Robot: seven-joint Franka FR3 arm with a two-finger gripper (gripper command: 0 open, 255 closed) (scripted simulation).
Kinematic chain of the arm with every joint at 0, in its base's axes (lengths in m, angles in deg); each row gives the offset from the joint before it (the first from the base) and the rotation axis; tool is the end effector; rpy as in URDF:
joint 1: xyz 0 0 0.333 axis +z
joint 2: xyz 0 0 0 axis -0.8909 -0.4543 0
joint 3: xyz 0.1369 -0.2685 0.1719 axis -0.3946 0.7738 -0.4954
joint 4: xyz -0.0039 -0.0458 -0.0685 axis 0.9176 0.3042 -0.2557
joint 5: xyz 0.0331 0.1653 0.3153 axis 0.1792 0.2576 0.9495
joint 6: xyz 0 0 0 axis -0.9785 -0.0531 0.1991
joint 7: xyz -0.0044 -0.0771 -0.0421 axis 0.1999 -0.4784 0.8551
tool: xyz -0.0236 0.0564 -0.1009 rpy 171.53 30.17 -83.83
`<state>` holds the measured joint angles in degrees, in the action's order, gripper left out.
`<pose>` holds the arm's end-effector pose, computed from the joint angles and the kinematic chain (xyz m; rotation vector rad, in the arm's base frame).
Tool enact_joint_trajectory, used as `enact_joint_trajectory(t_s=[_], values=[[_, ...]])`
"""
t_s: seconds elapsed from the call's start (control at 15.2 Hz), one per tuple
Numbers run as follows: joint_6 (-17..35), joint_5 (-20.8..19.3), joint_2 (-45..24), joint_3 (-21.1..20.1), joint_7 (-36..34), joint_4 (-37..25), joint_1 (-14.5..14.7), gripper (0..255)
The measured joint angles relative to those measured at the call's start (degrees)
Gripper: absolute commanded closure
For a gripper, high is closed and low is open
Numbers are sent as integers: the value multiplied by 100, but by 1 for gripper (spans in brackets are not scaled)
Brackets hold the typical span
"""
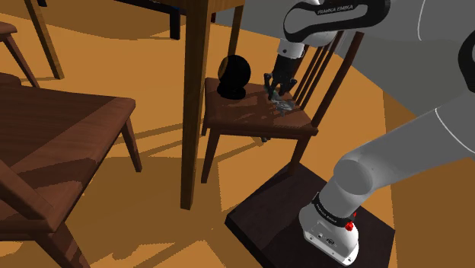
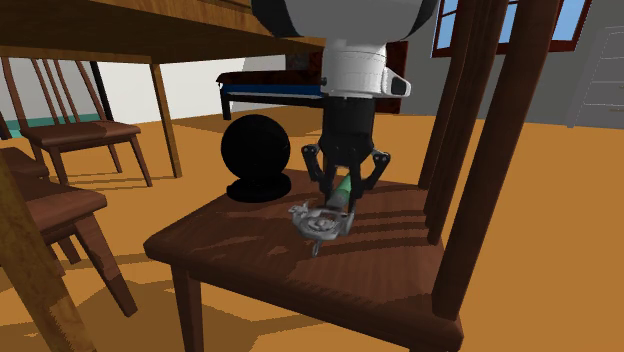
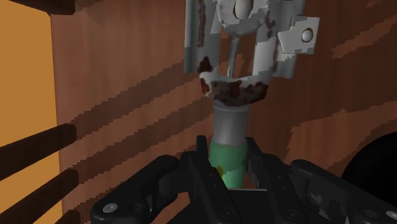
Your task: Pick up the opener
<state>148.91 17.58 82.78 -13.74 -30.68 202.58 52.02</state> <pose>0.3653 -0.0921 0.5181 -2.9226 0.9801 0.1356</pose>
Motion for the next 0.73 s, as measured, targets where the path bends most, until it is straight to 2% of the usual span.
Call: enact_joint_trajectory(t_s=[0.73], values=[[-807,-7,38,-4,-40,-766,2,255]])
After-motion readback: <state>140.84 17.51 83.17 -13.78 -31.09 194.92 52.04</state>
